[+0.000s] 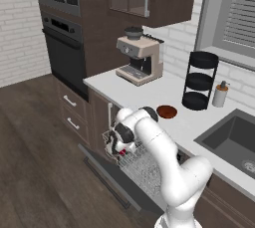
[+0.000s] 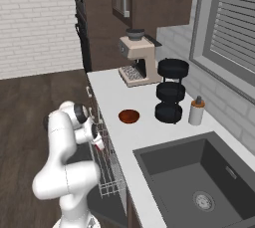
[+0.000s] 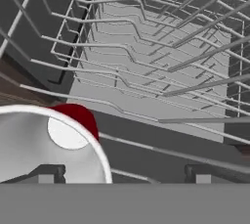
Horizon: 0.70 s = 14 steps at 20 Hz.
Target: Pick up the cup and bowl from the counter, place them in the dishwasher, and close the dishwasher door.
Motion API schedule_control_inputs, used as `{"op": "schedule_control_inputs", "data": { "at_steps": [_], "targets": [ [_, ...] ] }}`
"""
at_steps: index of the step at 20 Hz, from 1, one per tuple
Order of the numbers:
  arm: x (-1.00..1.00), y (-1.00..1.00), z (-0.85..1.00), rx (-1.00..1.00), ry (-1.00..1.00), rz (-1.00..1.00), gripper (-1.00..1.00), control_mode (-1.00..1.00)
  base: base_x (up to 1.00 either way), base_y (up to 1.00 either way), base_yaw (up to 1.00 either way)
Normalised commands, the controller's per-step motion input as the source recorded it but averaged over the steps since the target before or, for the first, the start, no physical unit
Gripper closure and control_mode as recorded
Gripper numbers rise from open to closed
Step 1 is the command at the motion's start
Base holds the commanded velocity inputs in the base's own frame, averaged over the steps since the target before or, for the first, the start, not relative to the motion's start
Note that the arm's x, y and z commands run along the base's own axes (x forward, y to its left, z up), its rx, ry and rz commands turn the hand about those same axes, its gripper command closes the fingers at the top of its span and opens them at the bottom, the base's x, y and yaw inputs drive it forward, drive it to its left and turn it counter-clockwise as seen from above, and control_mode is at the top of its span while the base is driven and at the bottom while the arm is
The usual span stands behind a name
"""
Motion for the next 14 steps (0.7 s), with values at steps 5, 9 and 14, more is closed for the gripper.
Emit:
{"op": "schedule_control_inputs", "data": {
  "at_steps": [5,9,14],
  "targets": [
    [-0.39,0.0,0.32,0.0,0.0,0.0,-1.0,-1.0,0.0,0.0,0.0],
    [-0.51,0.0,0.47,0.01,-0.05,0.0,-1.0,-1.0,0.0,0.0,0.0],
    [-0.38,-0.2,0.89,0.08,-0.09,-0.04,-1.0,-1.0,0.0,0.0,0.0]
  ]
}}
